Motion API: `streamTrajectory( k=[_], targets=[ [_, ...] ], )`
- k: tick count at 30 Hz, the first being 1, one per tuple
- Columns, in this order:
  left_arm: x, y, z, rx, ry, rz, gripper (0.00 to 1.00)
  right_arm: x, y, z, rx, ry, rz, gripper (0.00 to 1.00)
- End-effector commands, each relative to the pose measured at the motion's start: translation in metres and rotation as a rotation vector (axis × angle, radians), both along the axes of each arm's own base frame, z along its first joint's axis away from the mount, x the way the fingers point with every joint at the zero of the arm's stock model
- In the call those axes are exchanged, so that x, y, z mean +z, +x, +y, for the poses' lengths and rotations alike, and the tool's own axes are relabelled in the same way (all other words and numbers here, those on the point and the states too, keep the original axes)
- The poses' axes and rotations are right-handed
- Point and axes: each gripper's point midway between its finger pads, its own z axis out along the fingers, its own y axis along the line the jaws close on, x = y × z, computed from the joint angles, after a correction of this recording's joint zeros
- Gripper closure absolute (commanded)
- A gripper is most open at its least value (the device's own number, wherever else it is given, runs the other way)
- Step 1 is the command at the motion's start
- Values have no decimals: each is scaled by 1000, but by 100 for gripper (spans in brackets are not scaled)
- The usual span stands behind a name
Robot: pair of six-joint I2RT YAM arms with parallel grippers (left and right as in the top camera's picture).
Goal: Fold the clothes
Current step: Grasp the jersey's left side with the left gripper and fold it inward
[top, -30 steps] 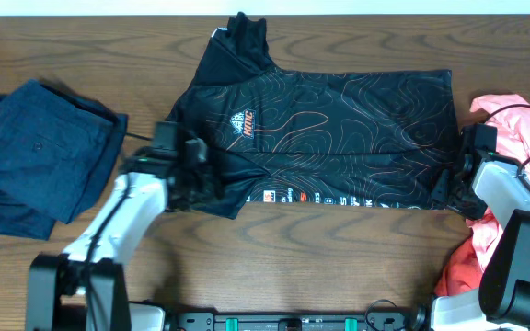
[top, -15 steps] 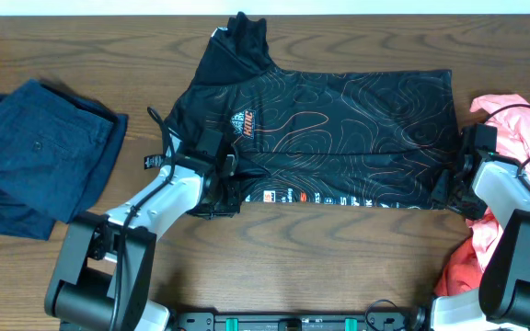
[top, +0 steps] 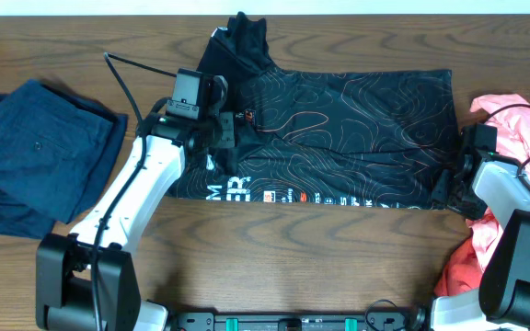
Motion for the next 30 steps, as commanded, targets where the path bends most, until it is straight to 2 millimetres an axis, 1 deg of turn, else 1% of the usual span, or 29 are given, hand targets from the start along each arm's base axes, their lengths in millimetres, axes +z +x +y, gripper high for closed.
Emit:
streamTrajectory(
  k=[1, 3, 5, 8, 10, 11, 13, 16, 19, 21, 23, 26, 30],
  targets=[
    [-17, -10, 8, 11, 41, 69, 54, -20, -25, 6, 15, 12, 105, 50],
    [-24, -18, 25, 47, 125, 104, 54, -20, -25, 6, 15, 12, 103, 50],
    [-30, -29, 48, 108, 226, 155, 53, -21, -23, 9, 28, 30, 95, 46],
    [-38, -43, 82, 237, 310, 220, 54, -24, -10, 20, 87, 99, 46, 46],
    [-46, -45, 98, 308, 310, 233, 52, -24, -2, 24, 94, 125, 11, 44],
    [-49, -44, 103, 340, 294, 232, 50, -24, 1, 25, 96, 134, -3, 44],
    [-58, -41, 112, 377, 264, 220, 49, -24, 7, 27, 99, 144, -29, 44],
    [-73, -41, 119, 403, 220, 209, 49, -24, 15, 28, 103, 153, -60, 45],
    [-90, -48, 125, 421, 217, 206, 50, -23, 16, 28, 103, 150, -67, 46],
    [-104, -55, 126, 421, 216, 201, 50, -24, 15, 28, 108, 151, -59, 46],
    [-116, -66, 126, 420, 220, 215, 50, -24, 9, 29, 113, 157, -34, 46],
    [-131, -87, 128, 415, 236, 270, 50, -25, -4, 32, 107, 168, 15, 48],
    [-141, -113, 129, 409, 258, 353, 50, -25, -22, 33, 96, 171, 92, 53]
  ],
)
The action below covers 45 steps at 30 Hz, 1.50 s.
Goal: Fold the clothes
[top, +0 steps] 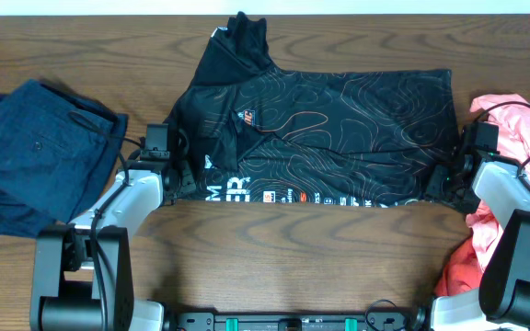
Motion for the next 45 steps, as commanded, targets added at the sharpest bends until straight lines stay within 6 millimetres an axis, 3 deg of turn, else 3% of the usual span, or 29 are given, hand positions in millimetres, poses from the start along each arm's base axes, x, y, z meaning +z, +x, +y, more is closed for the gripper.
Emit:
streamTrajectory(
  k=[1, 6, 12, 16, 20, 22, 24, 28, 33, 37, 40, 45],
  targets=[
    [-24, -43, 5, 24, 8, 150, 50, -20, -41, 5, 1, -2, 167, 53],
    [-25, -72, 9, 60, 12, 270, 56, -12, -70, -15, -88, -135, 284, 51],
    [-23, -94, 13, 80, 17, 357, 56, -7, -87, -21, -141, -187, 347, 50],
    [-10, -89, 13, 66, 16, 324, 56, -5, -88, -20, -142, -183, 349, 50],
    [19, -68, 12, 63, 6, 209, 52, 5, -79, -20, -157, -178, 300, 50],
    [43, -49, 9, 40, -5, 110, 42, 18, -61, -18, -144, -151, 220, 48],
    [61, -32, 4, 21, -32, 42, 39, 34, -41, -14, -138, -115, 131, 45],
    [102, 24, -11, -74, -81, -135, 31, 78, 7, 4, -56, 8, -91, 35],
    [126, 97, -17, -171, -60, -262, 22, 121, 35, 25, 119, 91, -267, 27],
    [122, 161, -28, -244, -76, -331, 18, 137, 39, 36, 177, 130, -326, 27],
    [102, 206, -43, -298, -129, -378, 16, 138, 37, 38, 179, 141, -330, 27],
    [57, 249, -46, -304, -138, -398, 15, 137, 33, 39, 177, 147, -313, 26]
  ],
)
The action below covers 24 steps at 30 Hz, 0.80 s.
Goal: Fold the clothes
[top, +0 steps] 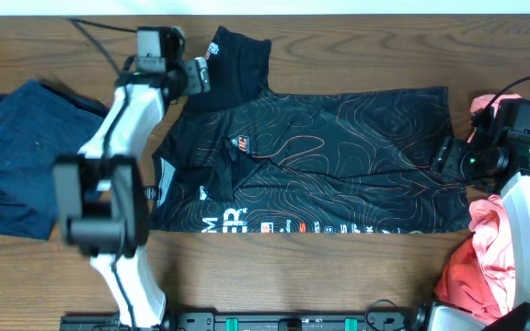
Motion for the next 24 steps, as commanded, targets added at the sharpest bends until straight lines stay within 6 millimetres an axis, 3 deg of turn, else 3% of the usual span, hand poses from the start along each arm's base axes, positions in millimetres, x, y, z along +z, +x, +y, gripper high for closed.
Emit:
streamTrajectory(
  k=[1, 6, 12, 16, 19, 21, 24],
  targets=[
    [-29, 19, -5, -41, -9, 5, 15, 6, 2, 7, 41, 11, -19, 26],
    [-62, 34, -25, -110, -97, -11, 14, 5, 1, 7, 41, 12, -15, 25],
    [-86, 26, -47, -137, -176, 39, 15, 6, 2, 7, 41, 10, -19, 25],
    [-94, 22, -57, -154, -175, 56, 39, 6, 3, 7, 41, 9, -26, 25],
    [-93, 23, -61, -155, -180, 51, 78, 7, 4, 6, 43, 7, -29, 24],
    [-92, 23, -61, -143, -191, 56, 87, 7, 5, 6, 49, 3, -34, 23],
    [-87, 23, -63, -145, -220, 55, 91, 7, 8, 5, 70, -8, -46, 21]
  ],
)
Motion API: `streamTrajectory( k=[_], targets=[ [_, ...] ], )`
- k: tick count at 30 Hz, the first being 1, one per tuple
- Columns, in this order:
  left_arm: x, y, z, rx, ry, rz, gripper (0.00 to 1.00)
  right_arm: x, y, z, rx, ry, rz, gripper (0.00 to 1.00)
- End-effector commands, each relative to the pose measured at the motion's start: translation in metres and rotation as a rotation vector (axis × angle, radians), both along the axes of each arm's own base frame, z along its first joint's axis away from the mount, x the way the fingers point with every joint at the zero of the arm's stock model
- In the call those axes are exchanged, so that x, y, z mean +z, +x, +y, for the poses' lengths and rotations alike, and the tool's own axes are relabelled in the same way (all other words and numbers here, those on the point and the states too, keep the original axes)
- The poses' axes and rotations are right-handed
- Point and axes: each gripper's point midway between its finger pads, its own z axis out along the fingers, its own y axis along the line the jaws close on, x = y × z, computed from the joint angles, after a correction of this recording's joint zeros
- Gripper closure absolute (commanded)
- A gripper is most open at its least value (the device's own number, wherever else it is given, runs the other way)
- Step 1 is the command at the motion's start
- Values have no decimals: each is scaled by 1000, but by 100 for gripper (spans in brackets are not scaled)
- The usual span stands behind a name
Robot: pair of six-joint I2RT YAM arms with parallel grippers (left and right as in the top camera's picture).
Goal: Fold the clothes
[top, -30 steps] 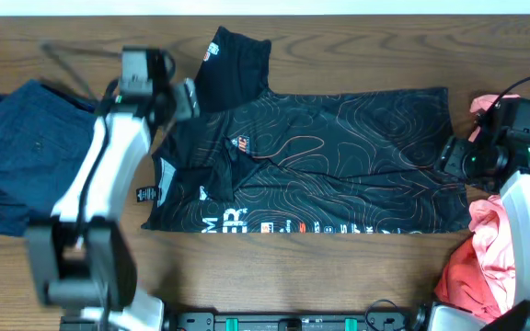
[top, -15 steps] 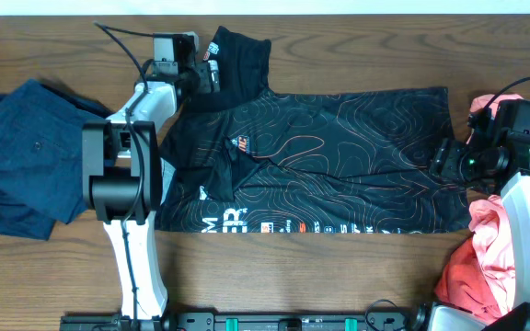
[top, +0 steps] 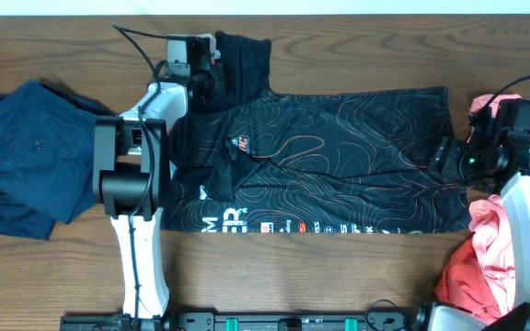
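A black shirt (top: 339, 156) with thin contour lines lies spread flat across the middle of the table, white lettering along its near hem. Its collar part (top: 245, 57) sticks out toward the far edge. My left gripper (top: 212, 74) is at the far left, right against that collar part, with its fingers dark against the dark cloth. My right gripper (top: 443, 156) sits at the middle of the shirt's right edge, touching the cloth. From overhead, neither gripper's jaws can be made out.
Dark navy trousers (top: 26, 156) lie in a heap on the left of the wooden table (top: 274, 276). A coral-pink garment (top: 500, 248) is piled at the right, under and beside my right arm. The table's far edge runs just behind the collar.
My left gripper has shifted a little to the right, from beside the collar part to right against it. The right gripper and the shirt lie as before.
First my left gripper was on the shirt's left chest and my right at its near right corner. Then both were at the near hem's corners. Later the shirt lay spread wider toward the front, with my left gripper by the collar and my right at mid right edge, as now.
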Motion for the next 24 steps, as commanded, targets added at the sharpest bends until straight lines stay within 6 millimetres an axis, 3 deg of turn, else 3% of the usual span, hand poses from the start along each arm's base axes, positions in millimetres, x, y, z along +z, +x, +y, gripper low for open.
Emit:
streamTrajectory(
  k=[1, 8, 13, 19, 24],
  targets=[
    [-18, -11, -3, 3, -51, 70, 92, 4, 5, 3, 59, -18, -26, 22],
    [51, -5, 7, 48, -149, 14, 94, -18, 21, 5, 95, -18, 6, 23],
    [96, -19, 7, 44, -165, 11, 94, -29, 72, 6, 109, -38, -68, 23],
    [118, -40, 8, 48, -162, 58, 94, -37, 146, -12, 29, -98, -215, 22],
    [110, -52, 9, 53, -158, 122, 94, -61, 180, -26, -34, -125, -259, 21]
  ],
)
